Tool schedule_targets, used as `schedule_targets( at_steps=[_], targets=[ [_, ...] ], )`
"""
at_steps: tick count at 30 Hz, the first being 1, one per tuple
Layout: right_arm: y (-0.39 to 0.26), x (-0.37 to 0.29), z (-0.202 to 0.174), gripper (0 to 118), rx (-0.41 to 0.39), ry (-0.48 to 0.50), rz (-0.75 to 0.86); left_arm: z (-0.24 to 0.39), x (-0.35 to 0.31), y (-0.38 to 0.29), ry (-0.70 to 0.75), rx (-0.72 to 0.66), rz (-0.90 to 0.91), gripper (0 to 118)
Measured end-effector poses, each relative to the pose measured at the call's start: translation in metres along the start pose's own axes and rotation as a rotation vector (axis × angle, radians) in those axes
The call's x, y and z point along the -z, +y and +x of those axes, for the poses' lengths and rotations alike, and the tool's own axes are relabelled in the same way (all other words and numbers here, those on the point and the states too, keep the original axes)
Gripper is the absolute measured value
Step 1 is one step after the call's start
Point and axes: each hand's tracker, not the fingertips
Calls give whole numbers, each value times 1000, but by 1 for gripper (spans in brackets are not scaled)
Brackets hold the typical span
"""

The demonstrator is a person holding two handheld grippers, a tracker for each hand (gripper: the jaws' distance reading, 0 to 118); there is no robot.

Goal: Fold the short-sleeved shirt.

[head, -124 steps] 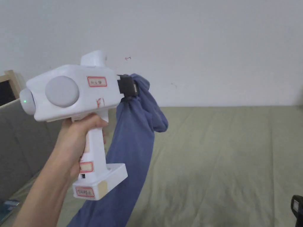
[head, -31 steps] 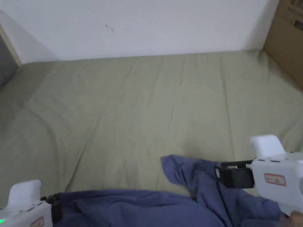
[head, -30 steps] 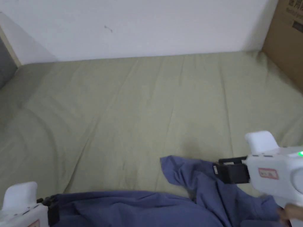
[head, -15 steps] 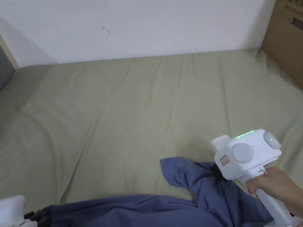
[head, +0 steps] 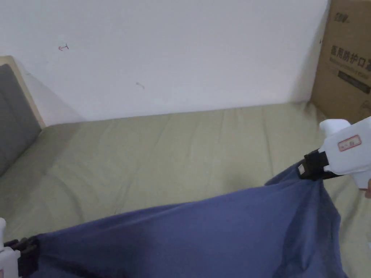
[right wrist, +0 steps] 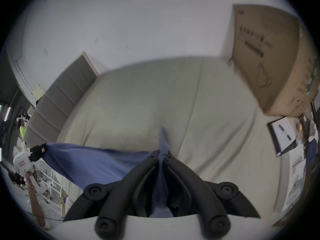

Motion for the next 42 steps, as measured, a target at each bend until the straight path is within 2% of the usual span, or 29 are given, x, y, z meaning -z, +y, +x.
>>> schedule_targets(
  at_steps=[2,5,8,12,15,20,22,32,34,36,38,42],
  targets=[
    [11,-41,-1,0,6,-8,67,-5,-20,19,-34,-9,50,1],
    [23,-97,-2,0,55,55,148,2,-55,55,-47,10,158,1],
    [36,-141,-17,0,-4,9,223,13,-90,90,-30,67,264,1],
    [57,-184,-16,0,-7,29,296,25,-128,132,-1,94,377,1],
    [75,-206,-20,0,6,25,331,23,-140,165,-42,35,404,1],
    [122,-231,-37,0,28,42,376,35,-141,224,-1,65,410,1],
    [148,-236,-42,0,26,1,390,33,-135,248,-11,63,419,1],
    [266,-278,-69,0,61,0,498,32,-131,391,91,80,484,1],
    [281,-284,-69,0,82,24,520,29,-130,410,88,39,492,1],
    [292,-287,-72,0,84,21,520,30,-130,425,113,57,492,1],
    [301,-286,-74,0,62,15,527,35,-131,435,151,115,504,1],
    [315,-272,-75,0,52,-1,542,37,-120,457,146,64,538,1]
  ],
)
